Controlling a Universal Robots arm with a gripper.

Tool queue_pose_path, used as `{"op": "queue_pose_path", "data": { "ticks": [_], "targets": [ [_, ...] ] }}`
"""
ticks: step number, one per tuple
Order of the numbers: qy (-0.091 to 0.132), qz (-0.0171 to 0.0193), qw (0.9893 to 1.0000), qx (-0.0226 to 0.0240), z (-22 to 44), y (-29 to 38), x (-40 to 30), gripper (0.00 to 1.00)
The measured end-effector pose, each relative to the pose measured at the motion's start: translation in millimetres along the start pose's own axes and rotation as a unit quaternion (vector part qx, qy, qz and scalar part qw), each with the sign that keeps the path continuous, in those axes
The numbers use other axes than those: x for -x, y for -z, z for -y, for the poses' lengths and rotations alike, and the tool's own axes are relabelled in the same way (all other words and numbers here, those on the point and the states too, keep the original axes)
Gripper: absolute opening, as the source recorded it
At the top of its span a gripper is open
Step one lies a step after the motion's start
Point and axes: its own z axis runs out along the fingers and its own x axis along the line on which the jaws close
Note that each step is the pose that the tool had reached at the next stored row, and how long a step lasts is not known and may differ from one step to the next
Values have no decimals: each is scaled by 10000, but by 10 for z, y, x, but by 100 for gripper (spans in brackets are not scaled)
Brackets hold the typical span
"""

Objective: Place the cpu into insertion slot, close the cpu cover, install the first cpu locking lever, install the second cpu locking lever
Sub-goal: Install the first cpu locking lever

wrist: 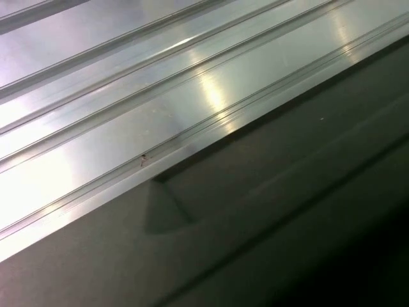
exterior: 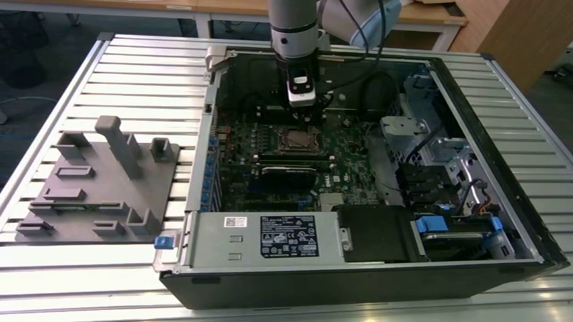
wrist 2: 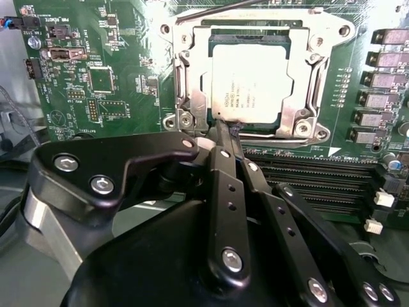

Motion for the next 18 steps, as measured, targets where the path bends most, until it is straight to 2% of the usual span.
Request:
{"op": "queue_pose_path", "data": {
  "ticks": [18],
  "targets": [
    [2,-2,10000,-11,-25,7,25,10]
  ]
}}
